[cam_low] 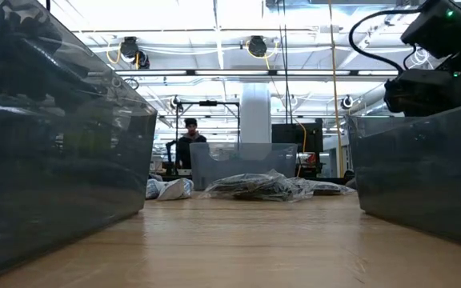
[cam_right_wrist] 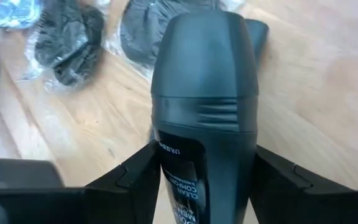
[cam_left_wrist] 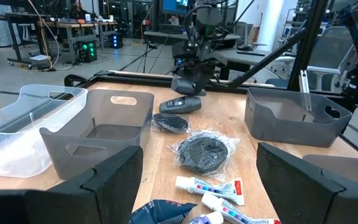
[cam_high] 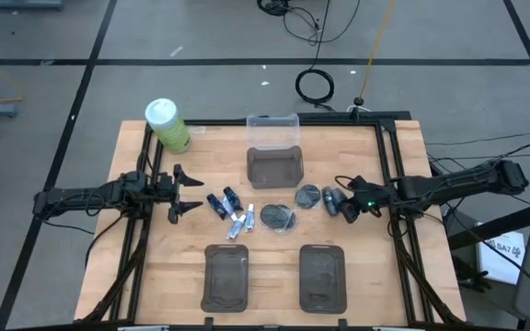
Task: Pick & Place Travel size toiletries
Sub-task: Put the right black deodorant into the transparent bin
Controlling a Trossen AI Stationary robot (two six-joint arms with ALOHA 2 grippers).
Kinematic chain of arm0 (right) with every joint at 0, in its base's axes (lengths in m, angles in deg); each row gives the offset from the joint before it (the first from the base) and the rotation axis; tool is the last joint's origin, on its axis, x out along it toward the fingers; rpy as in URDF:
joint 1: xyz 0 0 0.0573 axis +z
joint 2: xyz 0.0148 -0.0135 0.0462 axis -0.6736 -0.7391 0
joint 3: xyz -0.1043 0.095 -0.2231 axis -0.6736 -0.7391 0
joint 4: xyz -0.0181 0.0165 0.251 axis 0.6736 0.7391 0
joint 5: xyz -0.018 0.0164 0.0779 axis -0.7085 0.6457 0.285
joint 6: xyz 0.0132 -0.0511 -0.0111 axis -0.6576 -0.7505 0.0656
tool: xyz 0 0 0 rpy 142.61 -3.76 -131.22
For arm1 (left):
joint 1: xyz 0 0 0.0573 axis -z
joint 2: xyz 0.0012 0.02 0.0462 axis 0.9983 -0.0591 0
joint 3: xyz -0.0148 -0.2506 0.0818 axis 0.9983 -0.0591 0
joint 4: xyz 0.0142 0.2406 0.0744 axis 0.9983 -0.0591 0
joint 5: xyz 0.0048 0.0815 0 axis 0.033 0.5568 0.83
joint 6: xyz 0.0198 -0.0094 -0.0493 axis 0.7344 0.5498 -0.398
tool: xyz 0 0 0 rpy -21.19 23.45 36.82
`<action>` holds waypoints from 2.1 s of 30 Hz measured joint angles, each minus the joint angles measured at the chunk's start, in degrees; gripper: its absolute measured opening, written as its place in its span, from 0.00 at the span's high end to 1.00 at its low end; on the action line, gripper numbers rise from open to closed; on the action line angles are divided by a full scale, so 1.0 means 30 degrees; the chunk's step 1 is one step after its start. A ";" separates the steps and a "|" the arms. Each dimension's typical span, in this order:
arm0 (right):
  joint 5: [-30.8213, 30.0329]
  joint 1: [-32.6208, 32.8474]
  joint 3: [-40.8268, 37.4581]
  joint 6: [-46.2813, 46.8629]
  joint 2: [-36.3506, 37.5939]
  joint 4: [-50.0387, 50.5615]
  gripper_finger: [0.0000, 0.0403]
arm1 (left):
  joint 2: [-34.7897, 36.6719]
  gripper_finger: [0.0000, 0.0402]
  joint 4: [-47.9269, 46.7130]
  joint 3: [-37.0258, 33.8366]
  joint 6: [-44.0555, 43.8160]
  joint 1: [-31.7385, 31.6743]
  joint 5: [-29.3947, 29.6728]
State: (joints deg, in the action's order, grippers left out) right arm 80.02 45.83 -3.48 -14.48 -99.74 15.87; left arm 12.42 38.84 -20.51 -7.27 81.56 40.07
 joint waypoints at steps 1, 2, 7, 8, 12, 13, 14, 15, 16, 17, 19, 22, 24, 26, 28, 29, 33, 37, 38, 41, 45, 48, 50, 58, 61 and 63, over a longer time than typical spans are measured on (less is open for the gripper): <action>-0.0017 0.0000 0.0000 -0.0075 0.0154 -0.0025 0.53 | -0.0002 0.24 -0.0004 -0.0002 0.0000 -0.0002 0.0000; -0.0036 0.0000 0.0000 -0.0212 0.0304 -0.0110 0.53 | 0.0002 0.24 0.0000 0.0000 0.0000 -0.0002 0.0000; 0.0040 0.0000 0.0029 -0.1213 0.0805 -0.1060 0.54 | 0.0001 0.24 -0.0007 -0.0001 0.0000 0.0005 0.0000; 0.0044 0.0000 0.0036 -0.1415 0.0866 -0.1396 0.54 | 0.0002 0.24 -0.0003 0.0000 0.0000 0.0002 0.0000; 0.0095 0.0000 0.0044 -0.2072 0.1067 -0.2214 0.54 | 0.0004 0.24 -0.0006 0.0000 0.0000 -0.0001 0.0000; 0.0098 0.0000 0.0056 -0.2172 0.1101 -0.2284 0.54 | 0.0004 0.24 -0.0006 0.0000 0.0000 0.0005 0.0000; 0.0098 0.0000 0.0066 -0.2253 0.1108 -0.2311 0.54 | 0.0000 0.24 0.0000 -0.0003 0.0000 -0.0002 0.0000; 0.0091 0.0000 0.0066 -0.2390 0.1105 -0.2312 0.54 | 0.0004 0.24 -0.0006 -0.0001 0.0000 -0.0001 0.0000; 0.0089 0.0000 0.0066 -0.2527 0.1094 -0.2289 0.54 | 0.0003 0.24 -0.0002 0.0000 0.0000 -0.0002 0.0005; 0.0082 0.0000 0.0066 -0.2670 0.1094 -0.2300 0.54 | -0.0002 0.24 0.0000 0.0000 0.0000 -0.0002 0.0005; 0.0076 0.0000 0.0066 -0.3266 0.1094 -0.2615 0.54 | 0.0003 0.24 -0.0007 0.0000 0.0000 -0.0002 0.0000; 0.0094 0.0000 0.0066 -0.5097 0.1094 -0.4125 0.54 | -0.0001 0.24 -0.0007 0.0000 0.0000 0.0000 0.0000; 0.0051 0.0000 0.0066 -0.6454 0.1005 -0.5405 0.54 | -0.0002 0.24 0.0000 0.0000 0.0000 0.0000 0.0000; -0.0129 0.0001 0.0066 -0.8012 0.0821 -0.6918 0.54 | 0.0005 0.24 -0.0007 -0.0007 0.0000 0.0005 0.0000; -0.1059 0.0007 0.0066 -0.9554 0.0507 -0.8537 0.54 | -0.0002 0.24 0.0000 0.0000 0.0000 0.0004 0.0002; -0.1605 0.0001 0.0066 -1.0330 0.0310 -0.9262 0.54 | 0.0002 0.24 -0.0007 -0.0005 0.0000 0.0001 0.0000; -0.2453 -0.0296 0.0066 -1.3027 -0.0753 -1.1952 0.54 | -0.0001 0.24 -0.0005 0.0000 0.0000 0.0000 0.0000; -0.2430 -0.1113 0.0066 -1.4555 -0.1585 -1.3908 0.54 | 0.0004 0.24 0.0000 0.0000 0.0000 0.0000 0.0001; -0.2430 -0.1537 0.0066 -1.4816 -0.1785 -1.4521 0.54 | -0.0002 0.24 -0.0004 0.0000 0.0000 0.0003 0.0000; -0.1437 -0.3160 0.0530 -1.5102 -0.2534 -1.5057 0.54 | 0.0000 0.24 -0.0004 -0.0002 0.0000 0.0000 0.0000; 0.0823 -0.5566 0.2115 -1.5820 -0.4183 -1.4615 0.54 | 0.0005 0.24 -0.0007 0.0000 0.0000 -0.0002 0.0000; 0.2427 -0.7385 0.4123 -1.6559 -0.5798 -1.2995 0.54 | 0.0000 0.24 -0.0007 -0.0003 0.0000 0.0000 0.0000; 0.3400 -0.8445 0.5538 -1.7022 -0.7091 -1.2000 0.54 | -0.0002 0.24 0.0000 -0.0005 0.0000 0.0001 0.0005; 0.6619 -1.1216 1.1097 -1.8289 -1.2471 -1.0254 0.54 | 0.0000 0.24 -0.0007 0.0000 0.0000 0.0003 0.0000; 0.6712 -1.1615 1.3423 -1.9001 -1.4485 -0.9823 0.54 | -0.0002 0.24 -0.0007 0.0000 0.0000 0.0001 0.0000; 0.6788 -1.1905 1.4947 -1.9385 -1.5812 -0.9276 0.54 | -0.0002 0.24 -0.0007 0.0000 0.0000 0.0005 0.0000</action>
State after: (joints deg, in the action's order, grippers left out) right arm 100.39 10.12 41.36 -72.63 -147.18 -11.96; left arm 12.42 38.82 -20.51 -7.27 81.57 40.07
